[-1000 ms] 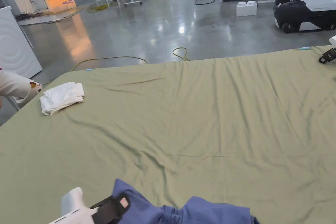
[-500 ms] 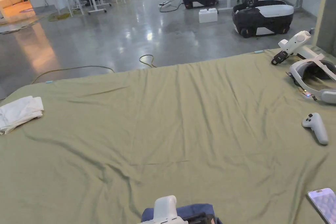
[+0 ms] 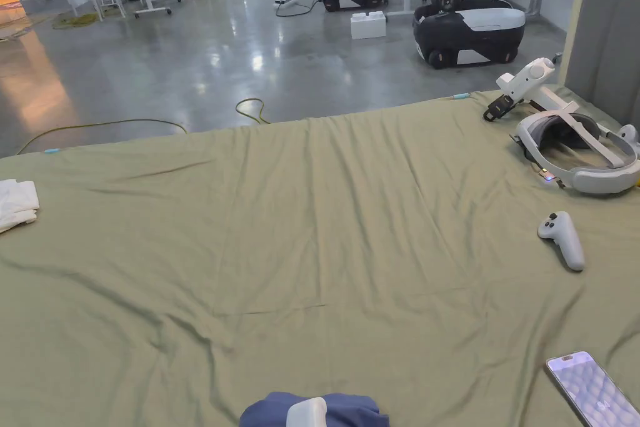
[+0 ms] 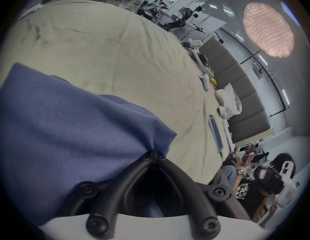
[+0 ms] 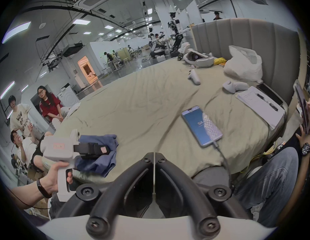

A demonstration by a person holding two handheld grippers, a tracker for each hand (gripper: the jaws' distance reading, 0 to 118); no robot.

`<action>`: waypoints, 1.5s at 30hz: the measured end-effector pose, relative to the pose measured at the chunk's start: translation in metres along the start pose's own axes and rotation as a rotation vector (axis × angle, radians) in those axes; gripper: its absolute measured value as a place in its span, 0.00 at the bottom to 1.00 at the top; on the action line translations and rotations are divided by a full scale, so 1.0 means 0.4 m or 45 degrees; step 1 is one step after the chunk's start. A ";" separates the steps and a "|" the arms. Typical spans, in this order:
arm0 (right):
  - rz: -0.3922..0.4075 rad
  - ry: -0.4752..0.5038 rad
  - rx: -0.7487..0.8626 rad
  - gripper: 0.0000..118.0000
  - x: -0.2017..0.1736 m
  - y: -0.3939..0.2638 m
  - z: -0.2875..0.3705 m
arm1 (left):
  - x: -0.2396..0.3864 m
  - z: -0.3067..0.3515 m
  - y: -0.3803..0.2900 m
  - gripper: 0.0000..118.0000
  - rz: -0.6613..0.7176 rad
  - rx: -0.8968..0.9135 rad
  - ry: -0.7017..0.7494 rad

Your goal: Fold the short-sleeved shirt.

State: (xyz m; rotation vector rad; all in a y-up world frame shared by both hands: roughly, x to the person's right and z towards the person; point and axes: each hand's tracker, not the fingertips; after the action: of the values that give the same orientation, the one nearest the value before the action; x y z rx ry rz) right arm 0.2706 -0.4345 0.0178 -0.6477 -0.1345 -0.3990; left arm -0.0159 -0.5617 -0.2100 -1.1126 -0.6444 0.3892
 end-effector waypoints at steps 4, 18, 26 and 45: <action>0.091 0.132 -0.110 0.02 -0.073 -0.008 -0.073 | -0.011 0.125 0.009 0.66 -0.004 0.111 -0.143; 0.638 0.099 -0.646 0.01 -0.365 -0.060 -0.611 | -0.327 0.424 -0.079 0.67 0.433 0.379 -0.087; 0.635 0.086 -0.550 0.01 -0.377 -0.060 -0.585 | -0.348 0.267 -0.029 0.66 0.468 0.227 -0.239; 0.076 0.329 -0.436 0.01 -0.193 0.026 -0.430 | -0.519 0.589 0.087 0.21 0.433 0.406 0.066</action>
State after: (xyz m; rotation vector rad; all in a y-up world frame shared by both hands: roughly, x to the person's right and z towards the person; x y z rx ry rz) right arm 0.2041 -0.5074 -0.1432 -0.9274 0.2036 -0.4489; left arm -0.3259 -0.5054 -0.2317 -0.9214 -0.3300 0.7265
